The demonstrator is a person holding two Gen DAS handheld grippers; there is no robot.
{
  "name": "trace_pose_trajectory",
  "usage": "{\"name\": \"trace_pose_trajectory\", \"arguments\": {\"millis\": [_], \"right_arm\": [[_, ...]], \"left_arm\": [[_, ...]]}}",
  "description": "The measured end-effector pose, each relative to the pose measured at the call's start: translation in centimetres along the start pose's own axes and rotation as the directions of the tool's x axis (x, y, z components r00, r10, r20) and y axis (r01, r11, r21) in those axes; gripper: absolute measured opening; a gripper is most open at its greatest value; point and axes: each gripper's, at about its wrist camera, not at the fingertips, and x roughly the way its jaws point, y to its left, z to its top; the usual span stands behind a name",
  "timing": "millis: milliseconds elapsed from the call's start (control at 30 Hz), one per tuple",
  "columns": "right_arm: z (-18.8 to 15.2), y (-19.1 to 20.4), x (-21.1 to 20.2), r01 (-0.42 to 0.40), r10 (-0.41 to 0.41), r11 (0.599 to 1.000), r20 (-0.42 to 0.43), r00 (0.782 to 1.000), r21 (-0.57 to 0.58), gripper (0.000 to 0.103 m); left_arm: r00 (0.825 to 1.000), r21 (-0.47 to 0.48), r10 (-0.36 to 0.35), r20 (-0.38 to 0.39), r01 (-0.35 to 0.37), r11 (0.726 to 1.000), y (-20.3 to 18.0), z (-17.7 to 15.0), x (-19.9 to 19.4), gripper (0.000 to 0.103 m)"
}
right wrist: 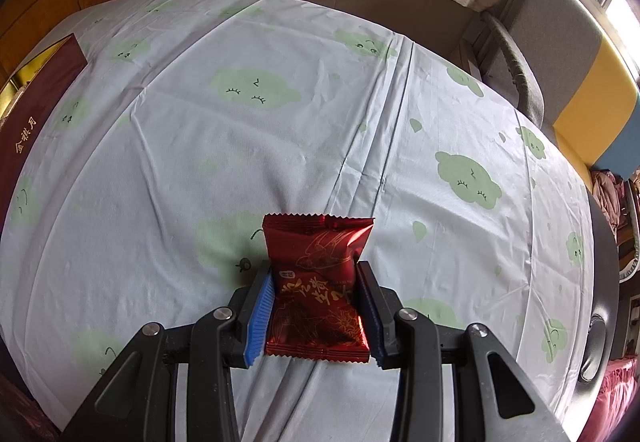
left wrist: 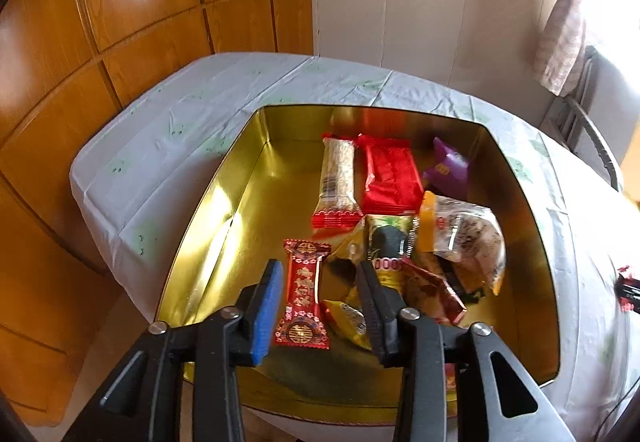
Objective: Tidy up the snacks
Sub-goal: 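Carry the red foil candy over the tin and open the right tool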
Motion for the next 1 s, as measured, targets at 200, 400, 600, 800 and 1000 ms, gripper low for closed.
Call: {"name": "trace_pose_trajectory", "arguments": {"millis": [200, 400, 600, 800, 1000], "right_arm": [[0.2, -0.2, 0.0, -0.005, 0.005, 1.000, -0.007, 1.000, 0.005, 0.041], [0.3, -0.5, -0.1, -0.013, 0.013, 1.000, -0.012, 1.000, 0.009, 0.041], [0.4, -0.7, -0.4, -0.024, 0.024, 1.000, -0.003, 1.000, 0.017, 0.041], [0.3, -0.9, -0.3, -0.033, 0.033, 0.999, -0.007, 0.999, 0.021, 0.041], [0.3, -0.9, 0.1, -0.037, 0.037, 0.999, -0.012, 0.999, 0.013, 0.040]], "left_arm": [[1.000, 0.025, -0.005, 0.000, 0.005, 1.000, -0.8, -0.4, -0.3, 0.040], [1.000, 0.039, 0.000, 0.007, 0.000, 0.999, -1.4, -0.7, -0.4, 0.040], [1.000, 0.056, 0.005, 0.018, -0.006, 0.998, -1.8, -0.8, -0.8, 0.041], [1.000, 0.059, 0.004, 0.021, -0.006, 0.998, -1.8, -0.8, -1.0, 0.042], [0.999, 0.063, 0.011, 0.030, -0.013, 0.998, -1.6, -0.8, -1.3, 0.042]]}}
